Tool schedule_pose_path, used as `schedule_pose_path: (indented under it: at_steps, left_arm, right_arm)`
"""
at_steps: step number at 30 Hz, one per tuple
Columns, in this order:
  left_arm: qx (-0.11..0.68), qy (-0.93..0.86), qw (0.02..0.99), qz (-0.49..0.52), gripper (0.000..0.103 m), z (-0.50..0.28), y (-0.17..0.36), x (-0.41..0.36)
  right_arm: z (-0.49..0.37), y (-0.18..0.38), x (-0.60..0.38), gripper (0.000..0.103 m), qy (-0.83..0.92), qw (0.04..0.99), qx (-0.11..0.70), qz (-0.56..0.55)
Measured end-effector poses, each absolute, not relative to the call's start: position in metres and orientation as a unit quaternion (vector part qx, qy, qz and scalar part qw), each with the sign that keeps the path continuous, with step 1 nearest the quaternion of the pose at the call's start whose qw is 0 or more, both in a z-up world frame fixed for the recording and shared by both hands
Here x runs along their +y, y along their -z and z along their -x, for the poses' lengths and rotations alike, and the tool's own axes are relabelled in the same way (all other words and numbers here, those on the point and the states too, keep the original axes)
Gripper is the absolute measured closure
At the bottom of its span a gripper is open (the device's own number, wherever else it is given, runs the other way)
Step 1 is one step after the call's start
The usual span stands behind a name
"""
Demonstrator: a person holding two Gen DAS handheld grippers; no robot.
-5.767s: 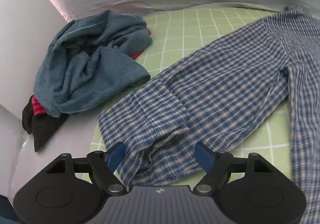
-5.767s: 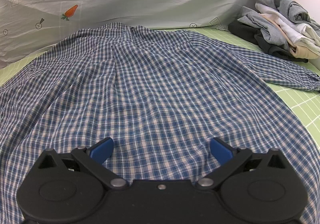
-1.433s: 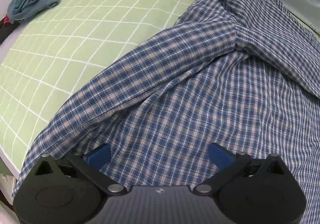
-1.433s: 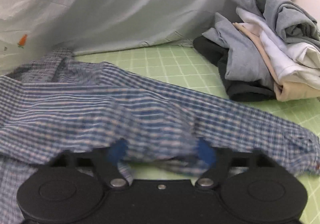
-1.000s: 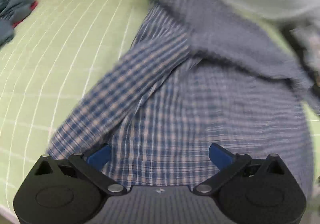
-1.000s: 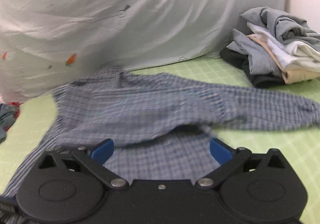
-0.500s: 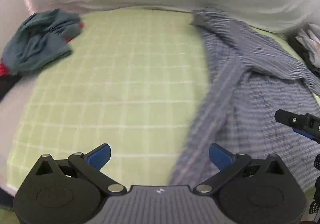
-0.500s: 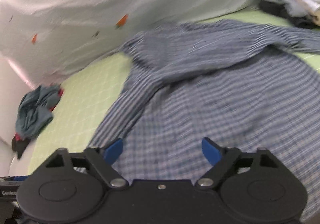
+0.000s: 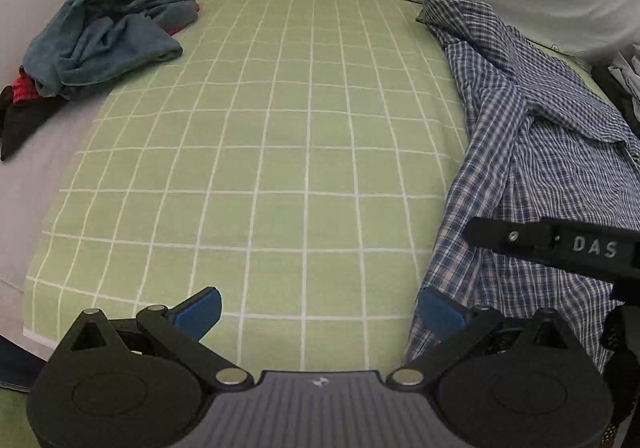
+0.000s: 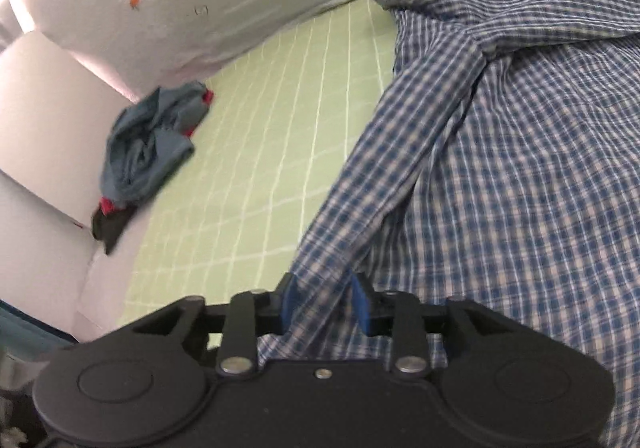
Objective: Fold clothes
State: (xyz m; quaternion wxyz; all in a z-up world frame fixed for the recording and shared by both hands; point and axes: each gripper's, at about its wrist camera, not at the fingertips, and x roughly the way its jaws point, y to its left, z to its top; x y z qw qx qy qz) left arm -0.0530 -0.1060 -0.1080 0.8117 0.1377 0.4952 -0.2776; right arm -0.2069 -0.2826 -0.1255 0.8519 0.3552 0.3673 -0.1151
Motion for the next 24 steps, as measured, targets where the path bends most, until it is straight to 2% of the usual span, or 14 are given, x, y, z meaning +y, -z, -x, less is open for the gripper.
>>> schedule_pose_path:
  at_steps: [1,4,6,7,8,14,24]
  left_arm:
    - [0.495,0.277,0.812,-0.138,0.000,0.054,0.108,-0.105]
    - [0.501,0.269,0.811,-0.135,0.000,0.056,0.111,-0.102]
    - [0.508,0.262,0.810,-0.129,0.000,0.056,0.112,-0.102]
    - [0.511,0.258,0.810,-0.127,0.000,0.056,0.112,-0.102]
    - [0.512,0.256,0.811,-0.124,0.000,0.056,0.112,-0.103]
    - [0.508,0.251,0.816,-0.112,0.000,0.059,0.106,-0.115]
    - [0.520,0.283,0.797,-0.125,0.000,0.093,0.111,-0.180]
  right_arm:
    - [0.207,0.126,-0.282,0.066,0.114,0.850,0.369,-0.358]
    - [0.208,0.130,-0.282,0.073,0.094,0.847,0.365,-0.376]
    - [0.208,0.131,-0.281,0.086,0.078,0.846,0.365,-0.380]
    - [0.209,0.132,-0.281,0.097,0.071,0.848,0.364,-0.380]
    - [0.211,0.132,-0.282,0.098,0.067,0.849,0.360,-0.381]
    - [0.237,0.122,-0.307,0.100,0.046,0.847,0.324,-0.419]
    - [0.279,0.115,-0.373,0.100,0.090,0.843,0.304,-0.434]
